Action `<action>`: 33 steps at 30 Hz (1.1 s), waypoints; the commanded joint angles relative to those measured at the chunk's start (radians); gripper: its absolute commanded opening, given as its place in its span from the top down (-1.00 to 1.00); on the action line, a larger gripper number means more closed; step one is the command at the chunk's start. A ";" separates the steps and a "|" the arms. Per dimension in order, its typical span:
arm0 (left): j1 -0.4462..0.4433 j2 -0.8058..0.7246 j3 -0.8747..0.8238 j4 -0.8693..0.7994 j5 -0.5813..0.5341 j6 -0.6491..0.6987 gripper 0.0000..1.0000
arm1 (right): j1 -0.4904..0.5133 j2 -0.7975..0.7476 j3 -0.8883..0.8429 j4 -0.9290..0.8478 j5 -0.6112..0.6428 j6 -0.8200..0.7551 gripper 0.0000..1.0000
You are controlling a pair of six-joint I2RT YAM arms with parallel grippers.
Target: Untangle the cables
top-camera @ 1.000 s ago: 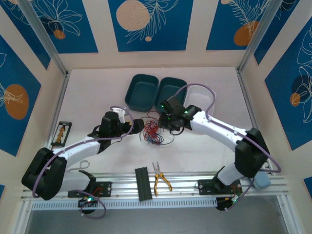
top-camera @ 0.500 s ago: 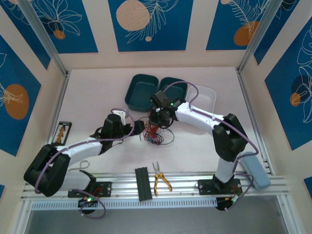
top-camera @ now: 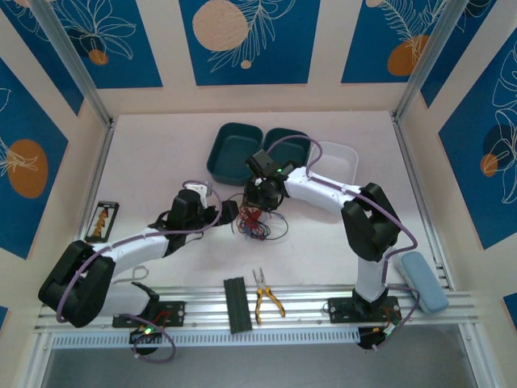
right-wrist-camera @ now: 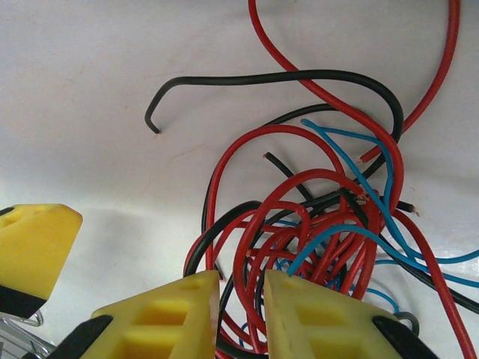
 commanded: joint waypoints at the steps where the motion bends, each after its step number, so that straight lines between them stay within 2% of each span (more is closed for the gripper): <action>1: -0.010 0.014 -0.003 -0.002 -0.013 0.012 -1.00 | -0.009 0.030 0.034 -0.012 -0.029 -0.012 0.54; 10: -0.010 0.043 -0.003 0.022 0.003 0.007 -1.00 | -0.012 0.085 0.067 -0.009 -0.042 -0.021 0.55; 16: -0.010 0.062 -0.002 0.045 0.019 -0.006 -0.95 | -0.011 0.075 0.065 -0.009 -0.043 -0.023 0.78; 22: -0.011 0.103 0.009 0.117 0.061 -0.058 -0.75 | 0.007 -0.003 0.046 -0.023 -0.023 -0.035 0.99; 31: -0.029 0.147 0.050 0.154 0.097 -0.078 -0.74 | 0.035 -0.156 -0.017 -0.002 0.004 -0.051 1.00; 33: -0.032 0.159 0.055 0.154 0.103 -0.078 -0.68 | 0.040 -0.188 -0.026 0.004 0.007 -0.059 1.00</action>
